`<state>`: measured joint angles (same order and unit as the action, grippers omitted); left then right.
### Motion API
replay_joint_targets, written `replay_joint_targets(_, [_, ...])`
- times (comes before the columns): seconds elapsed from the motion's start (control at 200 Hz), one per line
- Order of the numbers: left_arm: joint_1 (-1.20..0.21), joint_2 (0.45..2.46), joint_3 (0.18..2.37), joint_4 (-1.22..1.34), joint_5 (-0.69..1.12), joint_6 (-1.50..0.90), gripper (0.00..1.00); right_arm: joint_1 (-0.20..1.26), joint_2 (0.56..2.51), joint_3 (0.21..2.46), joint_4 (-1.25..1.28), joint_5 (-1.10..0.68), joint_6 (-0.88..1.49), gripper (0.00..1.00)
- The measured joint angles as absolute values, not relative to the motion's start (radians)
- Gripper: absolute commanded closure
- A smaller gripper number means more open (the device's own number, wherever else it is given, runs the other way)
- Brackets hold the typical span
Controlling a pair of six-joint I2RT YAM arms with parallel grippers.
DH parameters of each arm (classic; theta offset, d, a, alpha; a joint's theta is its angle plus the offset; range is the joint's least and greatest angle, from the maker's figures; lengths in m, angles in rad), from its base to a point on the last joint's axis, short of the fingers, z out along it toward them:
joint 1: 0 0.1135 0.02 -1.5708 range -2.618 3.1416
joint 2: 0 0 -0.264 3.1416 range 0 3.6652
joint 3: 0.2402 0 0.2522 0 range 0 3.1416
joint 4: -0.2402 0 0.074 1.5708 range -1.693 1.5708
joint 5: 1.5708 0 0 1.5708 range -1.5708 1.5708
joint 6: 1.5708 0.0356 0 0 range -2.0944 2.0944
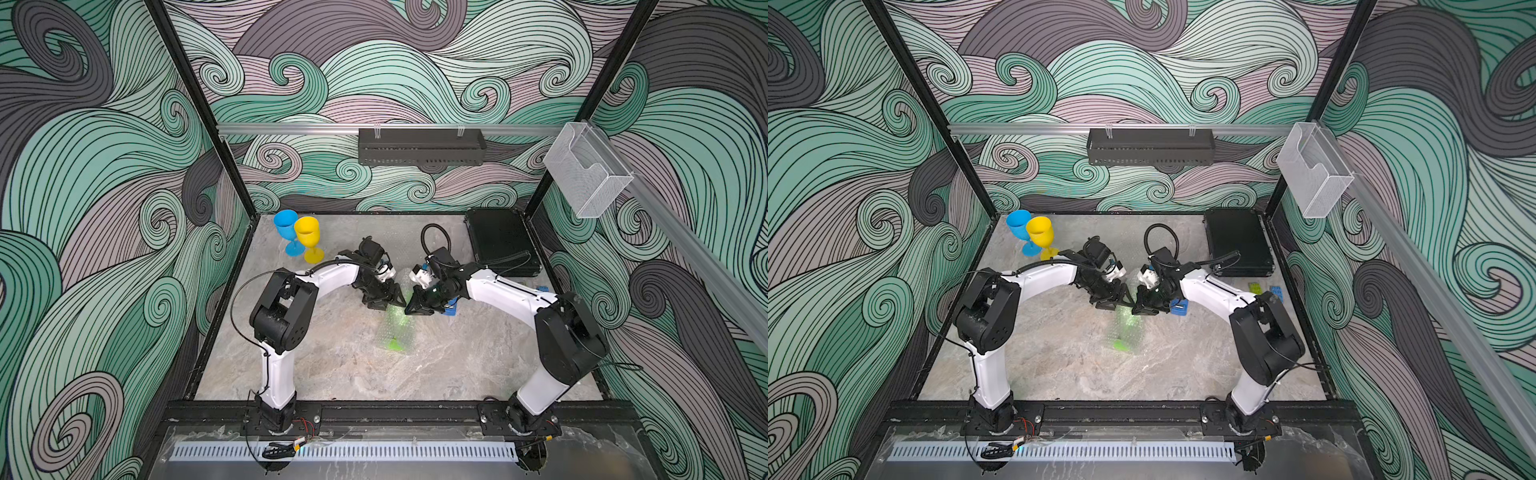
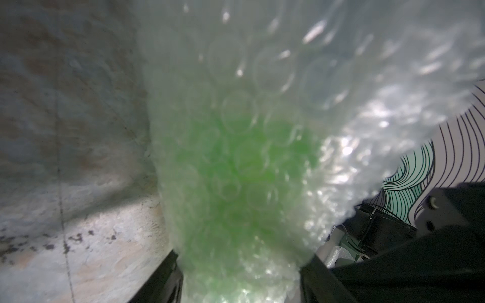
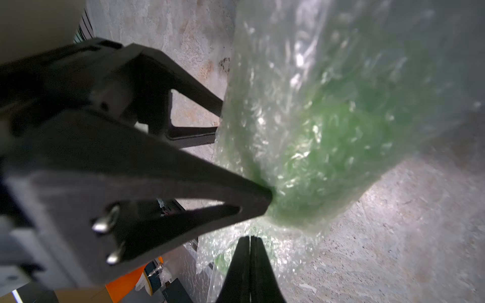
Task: Wrap wine glasses in bubble wrap
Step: Stick the tape on the bubble wrap.
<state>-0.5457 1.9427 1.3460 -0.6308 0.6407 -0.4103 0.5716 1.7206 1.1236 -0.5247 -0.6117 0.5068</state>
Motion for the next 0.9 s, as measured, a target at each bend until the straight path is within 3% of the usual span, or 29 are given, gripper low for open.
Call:
replay_joint_targets(0.385, [-0.545,1.943,1.346,-0.636,0.637,-0.411,0.35,0.583,1.772,1.145,-0.531,-0.641,0.513,0.91])
replay_joint_targets(0.681, [-0.547,1.939,1.359,-0.656,0.647,-0.442,0.21,0.531,1.569,1.044,-0.54,-0.609,0.497,0.71])
replay_joint_targets(0.896, [-0.543,1.882,1.414,-0.688,0.67,-0.456,0.09,0.444,1.484,0.975,-0.546,-0.586,0.477,0.47])
